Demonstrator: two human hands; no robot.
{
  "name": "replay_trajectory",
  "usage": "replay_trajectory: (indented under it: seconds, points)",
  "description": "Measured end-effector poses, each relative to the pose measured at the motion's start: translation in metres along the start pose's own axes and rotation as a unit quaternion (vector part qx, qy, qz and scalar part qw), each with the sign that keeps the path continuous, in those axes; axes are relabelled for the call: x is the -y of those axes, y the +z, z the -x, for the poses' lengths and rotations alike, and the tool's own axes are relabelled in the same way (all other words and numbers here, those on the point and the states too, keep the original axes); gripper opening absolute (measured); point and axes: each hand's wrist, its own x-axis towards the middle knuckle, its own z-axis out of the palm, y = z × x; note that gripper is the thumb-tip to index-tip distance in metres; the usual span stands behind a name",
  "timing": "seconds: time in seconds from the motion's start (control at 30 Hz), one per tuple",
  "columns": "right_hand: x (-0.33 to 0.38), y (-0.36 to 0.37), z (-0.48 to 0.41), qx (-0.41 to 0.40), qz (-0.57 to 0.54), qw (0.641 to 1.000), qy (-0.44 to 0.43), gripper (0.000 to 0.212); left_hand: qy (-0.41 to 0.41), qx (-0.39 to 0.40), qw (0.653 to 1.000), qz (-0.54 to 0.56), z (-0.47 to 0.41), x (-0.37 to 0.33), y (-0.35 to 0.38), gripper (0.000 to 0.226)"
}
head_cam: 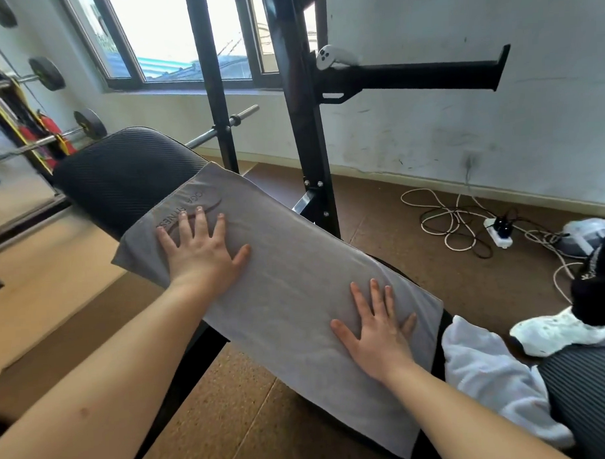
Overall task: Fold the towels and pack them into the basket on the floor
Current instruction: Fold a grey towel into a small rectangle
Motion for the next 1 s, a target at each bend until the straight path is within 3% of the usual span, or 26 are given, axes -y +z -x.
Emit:
replay_trajectory:
  seconds: [0.3, 0.5, 0.77, 1.0]
  points:
    - [-0.005, -0.003, -0.005, 0.008, 0.004, 1.0, 0.002, 0.094, 0.015, -0.007, 1.0, -0.003, 0.002, 0.002, 0.006, 0.096]
    - [0.002, -0.018, -0.006, 0.007, -0.02, 1.0, -0.01, 0.089, 0.036, -0.014, 0.998, 0.055, 0.008, 0.01, -0.001, 0.076]
    - [0.057, -0.034, -0.023, -0.022, 0.004, 0.991, -0.133, 0.063, -0.027, -0.026, 0.995, 0.09, 0.019, 0.039, -0.015, 0.063]
    - [0.141, -0.05, -0.066, -0.019, 0.01, 0.976, -0.215, 0.058, -0.048, -0.054, 0.991, 0.112, 0.025, 0.065, -0.014, 0.061]
